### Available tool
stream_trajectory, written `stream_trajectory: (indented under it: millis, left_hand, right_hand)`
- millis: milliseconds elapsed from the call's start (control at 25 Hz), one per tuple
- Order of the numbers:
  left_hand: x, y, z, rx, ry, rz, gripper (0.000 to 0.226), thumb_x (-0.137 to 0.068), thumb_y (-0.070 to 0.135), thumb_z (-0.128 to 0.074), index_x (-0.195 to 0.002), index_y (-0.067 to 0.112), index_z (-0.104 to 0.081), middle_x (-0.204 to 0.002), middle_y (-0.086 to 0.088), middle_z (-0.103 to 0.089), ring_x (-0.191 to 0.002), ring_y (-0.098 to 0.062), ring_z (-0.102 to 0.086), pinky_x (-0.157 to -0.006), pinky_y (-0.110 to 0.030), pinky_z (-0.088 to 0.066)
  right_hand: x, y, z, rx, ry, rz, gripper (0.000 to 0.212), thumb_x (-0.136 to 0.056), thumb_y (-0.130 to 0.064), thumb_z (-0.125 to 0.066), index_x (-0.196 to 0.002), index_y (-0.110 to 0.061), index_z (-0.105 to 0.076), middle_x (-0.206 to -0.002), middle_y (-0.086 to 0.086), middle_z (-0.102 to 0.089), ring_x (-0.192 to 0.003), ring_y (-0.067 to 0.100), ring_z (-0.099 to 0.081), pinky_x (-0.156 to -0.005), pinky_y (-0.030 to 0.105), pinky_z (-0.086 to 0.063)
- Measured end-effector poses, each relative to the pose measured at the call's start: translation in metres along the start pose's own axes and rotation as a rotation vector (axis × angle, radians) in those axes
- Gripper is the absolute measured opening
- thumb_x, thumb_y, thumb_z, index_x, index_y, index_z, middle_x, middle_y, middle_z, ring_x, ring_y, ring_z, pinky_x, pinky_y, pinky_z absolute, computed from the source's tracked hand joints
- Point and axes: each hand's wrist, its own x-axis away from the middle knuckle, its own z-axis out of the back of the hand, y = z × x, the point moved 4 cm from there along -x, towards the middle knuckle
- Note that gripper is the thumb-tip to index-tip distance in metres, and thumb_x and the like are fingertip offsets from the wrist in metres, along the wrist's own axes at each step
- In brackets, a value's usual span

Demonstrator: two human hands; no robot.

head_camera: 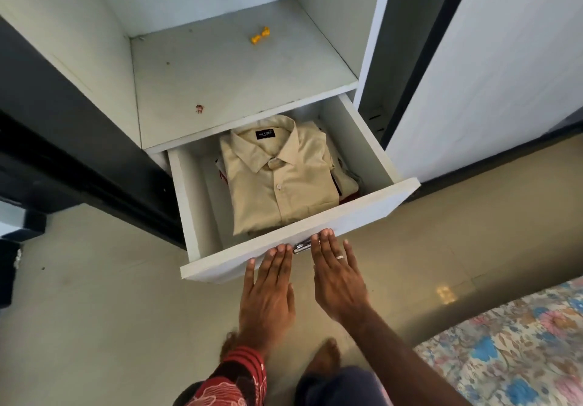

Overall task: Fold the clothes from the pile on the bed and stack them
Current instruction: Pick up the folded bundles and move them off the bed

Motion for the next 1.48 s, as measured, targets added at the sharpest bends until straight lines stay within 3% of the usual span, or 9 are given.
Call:
stream_trajectory:
  millis: [240, 320, 440, 640, 1040, 1200, 1320, 1400, 1480]
  left_hand:
    - [-0.074, -0.060, -0.027, -0.109, 0.260, -0.038, 0.073, -0.099, 0.035, -0.049, -0.162, 0.010, -0.021, -0.170, -0.008, -0.017, -0.157, -0.023, -0.014, -0.124, -0.052, -0.017]
    - [-0.110, -0.074, -0.029, -0.122, 0.317, -0.008, 0.075, -0.100, 0.038, -0.044, -0.162, 0.010, -0.015, -0.171, -0.008, -0.010, -0.158, -0.024, -0.007, -0.124, -0.053, -0.013]
    - [-0.150, -0.093, -0.029, -0.164, 0.369, 0.014, 0.079, -0.101, 0.035, -0.045, -0.163, 0.012, -0.002, -0.171, -0.006, 0.006, -0.158, -0.022, 0.008, -0.128, -0.050, -0.004]
    - [-0.178, -0.120, -0.030, -0.223, 0.343, 0.009, 0.090, -0.098, 0.022, -0.048, -0.161, 0.019, 0.017, -0.166, 0.001, 0.029, -0.152, -0.017, 0.028, -0.124, -0.041, 0.013]
    - [-0.235, -0.155, -0.029, -0.215, 0.314, 0.001, 0.104, -0.090, 0.022, -0.058, -0.160, 0.019, 0.020, -0.165, 0.002, 0.032, -0.151, -0.017, 0.030, -0.125, -0.042, 0.008]
    - [-0.238, -0.148, -0.030, -0.218, 0.339, 0.022, 0.114, -0.086, 0.037, -0.064, -0.160, 0.014, 0.020, -0.166, -0.002, 0.031, -0.152, -0.021, 0.029, -0.126, -0.049, 0.006]
    - [-0.226, -0.130, -0.063, -0.066, 0.321, 0.046, 0.110, -0.088, 0.041, -0.064, -0.161, 0.011, 0.012, -0.167, -0.005, 0.025, -0.154, -0.021, 0.024, -0.126, -0.052, 0.007]
    - [-0.205, -0.123, -0.115, -0.031, 0.206, 0.030, 0.105, -0.091, 0.033, -0.064, -0.162, 0.011, 0.009, -0.166, -0.004, 0.024, -0.154, -0.021, 0.023, -0.124, -0.047, 0.013]
    - [-0.185, -0.126, -0.173, -0.051, 0.058, 0.029, 0.101, -0.094, 0.026, -0.061, -0.161, 0.014, 0.013, -0.164, -0.001, 0.029, -0.154, -0.020, 0.024, -0.122, -0.044, 0.018]
  right_hand:
    - [-0.092, -0.005, -0.029, 0.070, 0.158, 0.044, 0.070, -0.099, -0.027, -0.037, -0.162, -0.006, -0.016, -0.170, 0.014, -0.015, -0.158, 0.029, -0.012, -0.122, 0.050, -0.014]
    - [-0.130, -0.005, -0.030, 0.120, 0.195, 0.071, 0.072, -0.099, -0.036, -0.022, -0.164, -0.007, -0.009, -0.171, 0.013, -0.002, -0.159, 0.031, -0.004, -0.124, 0.050, -0.009]
    - [-0.176, -0.005, -0.024, 0.178, 0.191, 0.083, 0.074, -0.096, -0.042, -0.003, -0.161, -0.014, 0.017, -0.168, 0.009, 0.026, -0.155, 0.027, 0.024, -0.129, 0.050, 0.001]
    - [-0.205, -0.009, -0.024, 0.217, 0.196, 0.109, 0.088, -0.103, -0.031, -0.044, -0.161, -0.015, 0.020, -0.167, 0.004, 0.030, -0.155, 0.022, 0.026, -0.128, 0.053, 0.003]
    - [-0.269, -0.012, -0.020, 0.229, 0.191, 0.062, 0.085, -0.098, -0.018, -0.039, -0.163, -0.020, 0.017, -0.169, -0.001, 0.025, -0.157, 0.016, 0.020, -0.126, 0.056, 0.000]
    - [-0.274, -0.012, -0.017, 0.199, 0.199, 0.084, 0.090, -0.096, -0.016, -0.043, -0.163, -0.024, 0.017, -0.169, -0.005, 0.025, -0.156, 0.013, 0.020, -0.126, 0.058, 0.000]
    - [-0.258, -0.004, -0.038, 0.121, 0.239, 0.123, 0.093, -0.093, -0.018, -0.051, -0.165, -0.023, 0.009, -0.171, -0.008, 0.014, -0.156, 0.006, 0.009, -0.127, 0.054, 0.001]
    - [-0.242, 0.009, -0.073, 0.171, 0.245, 0.128, 0.079, -0.093, -0.015, -0.050, -0.164, -0.018, -0.018, -0.171, -0.002, -0.020, -0.156, 0.008, -0.019, -0.128, 0.047, -0.008]
    - [-0.227, 0.025, -0.117, 0.223, 0.153, 0.093, 0.057, -0.094, -0.012, -0.048, -0.151, -0.018, -0.048, -0.148, 0.004, -0.058, -0.134, 0.019, -0.056, -0.121, 0.040, -0.030]
